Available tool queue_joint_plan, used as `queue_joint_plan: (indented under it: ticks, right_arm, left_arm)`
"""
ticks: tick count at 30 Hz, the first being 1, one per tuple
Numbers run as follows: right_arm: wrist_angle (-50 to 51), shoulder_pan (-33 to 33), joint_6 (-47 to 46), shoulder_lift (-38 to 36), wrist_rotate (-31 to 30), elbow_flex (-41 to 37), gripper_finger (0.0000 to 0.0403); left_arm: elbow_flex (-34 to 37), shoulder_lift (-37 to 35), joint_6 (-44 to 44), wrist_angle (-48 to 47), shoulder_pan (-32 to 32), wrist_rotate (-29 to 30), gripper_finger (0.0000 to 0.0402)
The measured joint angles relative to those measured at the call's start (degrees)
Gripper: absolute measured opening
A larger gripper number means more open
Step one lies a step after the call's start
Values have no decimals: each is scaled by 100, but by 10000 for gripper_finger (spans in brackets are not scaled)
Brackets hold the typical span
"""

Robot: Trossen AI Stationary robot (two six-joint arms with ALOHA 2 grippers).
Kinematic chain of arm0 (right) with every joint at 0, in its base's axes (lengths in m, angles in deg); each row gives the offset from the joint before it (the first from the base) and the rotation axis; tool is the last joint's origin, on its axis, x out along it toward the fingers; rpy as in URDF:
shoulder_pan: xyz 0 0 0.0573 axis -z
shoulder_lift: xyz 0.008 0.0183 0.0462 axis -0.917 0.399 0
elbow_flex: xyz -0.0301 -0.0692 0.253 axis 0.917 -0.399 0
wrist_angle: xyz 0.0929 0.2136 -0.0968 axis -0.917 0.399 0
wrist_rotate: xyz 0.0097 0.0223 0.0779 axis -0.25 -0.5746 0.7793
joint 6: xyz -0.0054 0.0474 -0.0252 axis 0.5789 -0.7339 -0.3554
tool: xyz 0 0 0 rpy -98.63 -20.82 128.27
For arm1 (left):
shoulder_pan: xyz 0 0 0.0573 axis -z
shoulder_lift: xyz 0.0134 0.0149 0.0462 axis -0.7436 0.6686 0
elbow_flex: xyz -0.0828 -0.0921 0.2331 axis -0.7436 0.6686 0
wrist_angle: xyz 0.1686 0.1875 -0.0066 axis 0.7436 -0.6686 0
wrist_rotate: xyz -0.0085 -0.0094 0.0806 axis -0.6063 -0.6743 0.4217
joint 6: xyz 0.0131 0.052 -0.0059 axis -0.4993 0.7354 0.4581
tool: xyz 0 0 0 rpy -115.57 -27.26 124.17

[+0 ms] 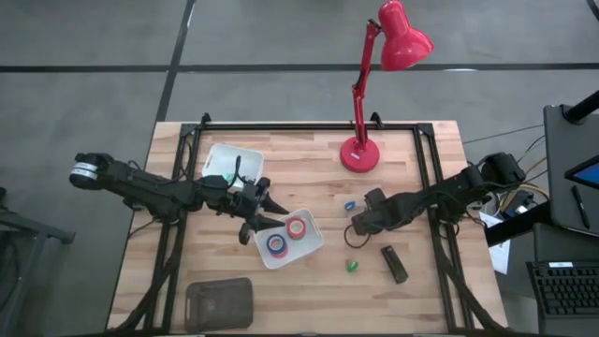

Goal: Pick and place Stapler, Stapler remover, tape
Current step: Put the light blue staple remover into the top white bin

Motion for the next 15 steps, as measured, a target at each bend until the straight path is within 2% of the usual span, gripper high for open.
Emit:
queue_joint_plan:
  ticks: [15]
  right_arm:
    - [-15, 45, 257, 0, -35, 0, 59]
  left_arm:
    - [0, 0, 69, -2, 0, 2, 167]
